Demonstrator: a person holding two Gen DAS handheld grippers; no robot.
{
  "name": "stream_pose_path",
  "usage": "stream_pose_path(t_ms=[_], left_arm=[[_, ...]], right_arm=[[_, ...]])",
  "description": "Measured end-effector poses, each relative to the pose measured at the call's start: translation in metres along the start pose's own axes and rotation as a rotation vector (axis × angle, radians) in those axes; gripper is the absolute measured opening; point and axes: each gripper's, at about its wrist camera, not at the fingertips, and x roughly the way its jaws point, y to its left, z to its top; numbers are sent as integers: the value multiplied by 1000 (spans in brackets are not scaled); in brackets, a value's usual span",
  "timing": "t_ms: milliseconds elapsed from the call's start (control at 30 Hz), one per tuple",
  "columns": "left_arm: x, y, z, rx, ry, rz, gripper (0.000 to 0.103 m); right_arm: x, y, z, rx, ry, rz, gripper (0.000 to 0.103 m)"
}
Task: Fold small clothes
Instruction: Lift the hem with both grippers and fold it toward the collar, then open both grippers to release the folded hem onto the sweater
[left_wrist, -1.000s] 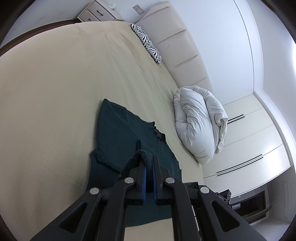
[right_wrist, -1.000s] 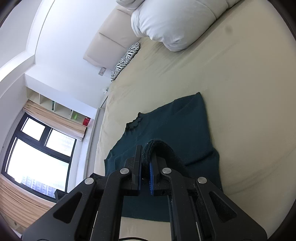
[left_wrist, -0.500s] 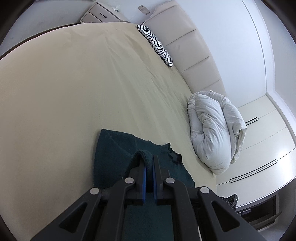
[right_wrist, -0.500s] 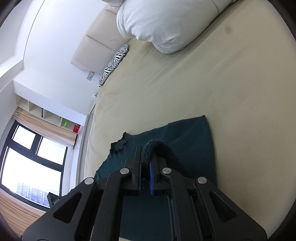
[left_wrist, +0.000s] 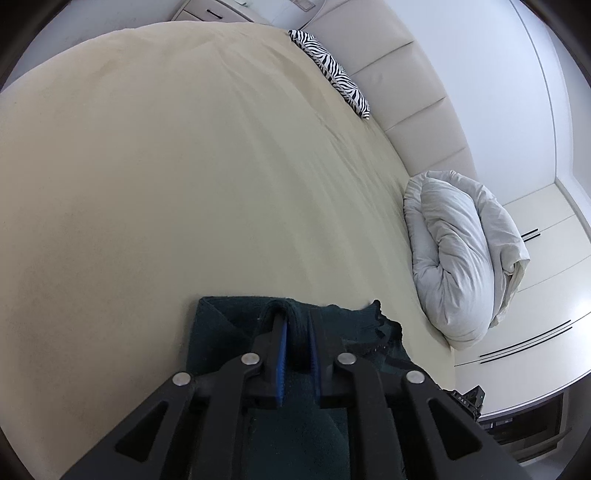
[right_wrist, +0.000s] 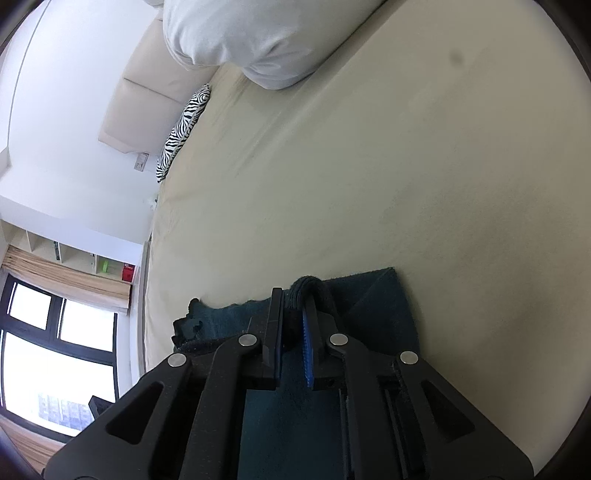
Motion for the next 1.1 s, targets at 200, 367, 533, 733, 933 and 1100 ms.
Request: stream_pose_path(t_ms=[200,367,533,733,933,1100], left_arm=[[-29,3,1,-22,-75,-15,55],[-49,-5,-20,67,-82,43,55],[-54,1,-54,111,-49,75,55],[-55,-1,-82,180,-35,122,55],[-76,7,-105,215,-65,136,55],[-83,12,-120,252,-54,144,55]], right_arm=[[-10,6,-2,-41,-80,-21,53],[-35,5,-4,-38,-143,-40,56],[-46,24,-28,-207,-117,-101,54],[-42,46,-55,-414,-85,-225,48],[-42,27,-76,-445,-32,-262,42],[-64,11,-94,-430,-23,-232,42]])
